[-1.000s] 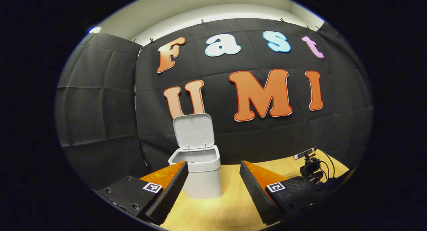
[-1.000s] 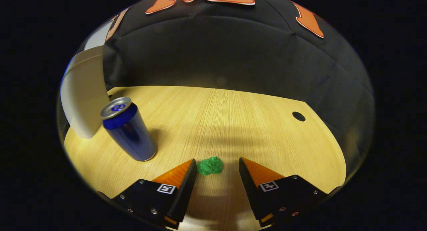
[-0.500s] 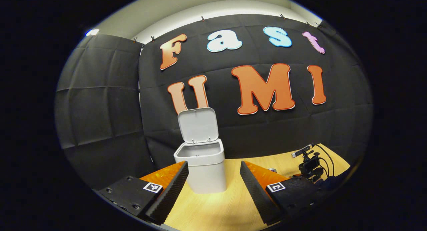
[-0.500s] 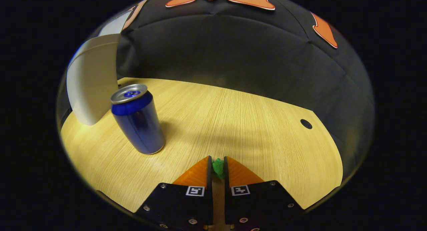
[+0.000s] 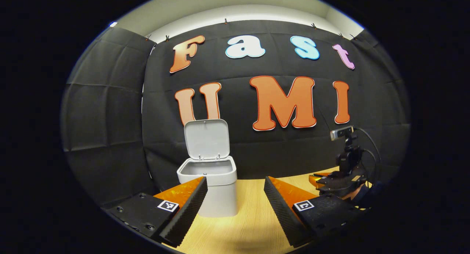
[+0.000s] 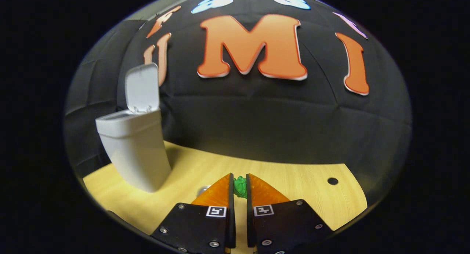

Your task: Press the lid of the desktop garbage bin to open it, pick up the crumpled paper on the desktop and throw it into the bin, then pick up the pop can on the desktop and drop it into the bin, and finally close the garbage bin lid.

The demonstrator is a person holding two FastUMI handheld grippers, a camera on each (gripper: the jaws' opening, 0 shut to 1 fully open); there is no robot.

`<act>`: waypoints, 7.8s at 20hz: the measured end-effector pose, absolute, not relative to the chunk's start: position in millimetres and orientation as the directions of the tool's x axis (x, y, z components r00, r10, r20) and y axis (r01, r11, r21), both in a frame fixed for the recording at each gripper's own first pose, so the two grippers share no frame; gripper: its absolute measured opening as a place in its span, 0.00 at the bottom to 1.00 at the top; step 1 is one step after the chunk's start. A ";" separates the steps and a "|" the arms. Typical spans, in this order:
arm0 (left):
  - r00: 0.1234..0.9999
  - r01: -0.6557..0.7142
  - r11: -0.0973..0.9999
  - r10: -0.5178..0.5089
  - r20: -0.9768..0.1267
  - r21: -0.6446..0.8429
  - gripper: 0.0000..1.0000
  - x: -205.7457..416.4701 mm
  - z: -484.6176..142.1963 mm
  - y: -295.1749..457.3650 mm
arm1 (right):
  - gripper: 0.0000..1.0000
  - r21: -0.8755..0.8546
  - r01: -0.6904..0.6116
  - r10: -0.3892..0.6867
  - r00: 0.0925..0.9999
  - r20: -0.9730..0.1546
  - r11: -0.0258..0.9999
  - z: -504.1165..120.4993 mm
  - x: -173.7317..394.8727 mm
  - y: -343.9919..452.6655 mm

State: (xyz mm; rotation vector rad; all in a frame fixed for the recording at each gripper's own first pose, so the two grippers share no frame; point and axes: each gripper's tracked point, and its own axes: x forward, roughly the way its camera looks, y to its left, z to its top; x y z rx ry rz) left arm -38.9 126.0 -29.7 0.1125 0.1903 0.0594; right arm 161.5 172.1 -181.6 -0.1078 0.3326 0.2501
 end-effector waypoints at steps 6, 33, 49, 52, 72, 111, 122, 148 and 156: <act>0.981 -0.113 0.989 0.126 -0.149 0.092 0.98 -48.4 -24.7 181.9 | 0.12 -0.003 -0.474 0.460 0.857 -0.231 0.881 -94.4 154.8 338.7; 0.969 0.083 0.996 -0.076 -0.233 0.022 0.96 13.7 -105.1 137.0 | 0.95 -0.049 -0.216 0.206 0.965 -0.162 0.975 -48.6 182.6 252.8; 0.688 0.425 0.904 -0.288 -0.666 0.048 1.00 143.9 -369.2 -35.8 | 0.95 -0.148 0.116 -0.155 0.945 -0.289 0.982 -86.4 108.1 65.1; 0.693 0.442 0.892 -0.268 -0.670 0.100 1.00 156.8 -387.5 -40.1 | 0.95 -0.166 0.138 -0.182 0.939 -0.290 0.976 -85.9 98.4 58.2; 0.958 0.103 0.995 -0.098 -0.271 0.002 0.77 185.2 -129.9 42.5 | 0.95 -0.048 -0.044 0.024 0.938 -0.345 0.998 -119.7 110.5 141.5; 0.971 -0.048 0.993 0.071 -0.228 0.106 0.94 380.6 10.6 182.0 | 0.95 -0.024 0.256 -0.248 0.904 -0.349 0.966 -93.9 40.5 -16.5; 0.961 -0.033 0.998 0.047 -0.272 0.059 0.95 228.7 -70.2 170.1 | 0.95 -0.054 0.246 -0.249 0.900 -0.357 0.968 -99.9 52.2 -5.9; 0.985 0.015 0.998 -0.003 -0.173 0.066 0.94 125.7 -73.6 57.1 | 0.95 -0.106 0.191 -0.211 0.950 -0.230 0.976 -51.2 68.8 13.2; 0.965 0.146 0.989 -0.144 -0.221 -0.007 0.94 75.1 -103.4 -55.9 | 0.94 -0.121 0.127 -0.143 0.980 -0.139 0.985 -41.7 57.2 38.5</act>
